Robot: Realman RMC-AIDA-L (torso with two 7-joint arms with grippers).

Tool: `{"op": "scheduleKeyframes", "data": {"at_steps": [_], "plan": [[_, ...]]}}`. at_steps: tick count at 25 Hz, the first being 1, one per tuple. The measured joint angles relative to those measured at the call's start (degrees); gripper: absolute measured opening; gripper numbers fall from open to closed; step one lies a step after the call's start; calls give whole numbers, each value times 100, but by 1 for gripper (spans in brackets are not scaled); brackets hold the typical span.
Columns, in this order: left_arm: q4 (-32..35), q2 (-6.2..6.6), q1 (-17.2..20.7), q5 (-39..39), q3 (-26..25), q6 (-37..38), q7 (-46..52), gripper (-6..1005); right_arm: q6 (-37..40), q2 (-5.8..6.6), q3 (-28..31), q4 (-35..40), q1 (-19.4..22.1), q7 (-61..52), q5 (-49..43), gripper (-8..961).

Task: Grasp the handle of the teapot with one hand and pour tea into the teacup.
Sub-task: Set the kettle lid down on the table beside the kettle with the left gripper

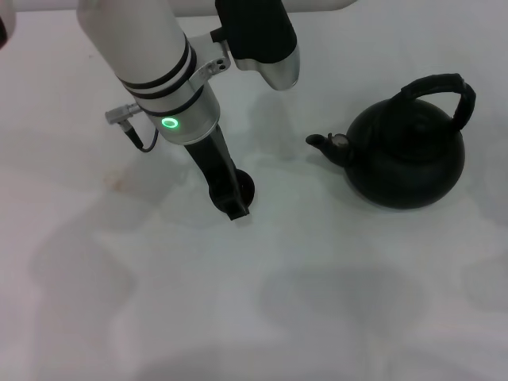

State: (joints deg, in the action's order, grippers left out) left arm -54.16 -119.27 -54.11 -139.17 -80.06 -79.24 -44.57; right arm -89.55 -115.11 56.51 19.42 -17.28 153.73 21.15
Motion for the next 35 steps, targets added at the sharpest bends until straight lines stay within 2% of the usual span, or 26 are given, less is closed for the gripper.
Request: {"op": "scheduleKeyframes", "data": {"at_steps": [14,35], "plan": [[243,0,37,109,133,246,-35,701,-2,2,0,-6,-21,-24,0,841],[210,0,10,87,126,269,39,702,23,-2,0,-8,-39,-22,4,841]]}}
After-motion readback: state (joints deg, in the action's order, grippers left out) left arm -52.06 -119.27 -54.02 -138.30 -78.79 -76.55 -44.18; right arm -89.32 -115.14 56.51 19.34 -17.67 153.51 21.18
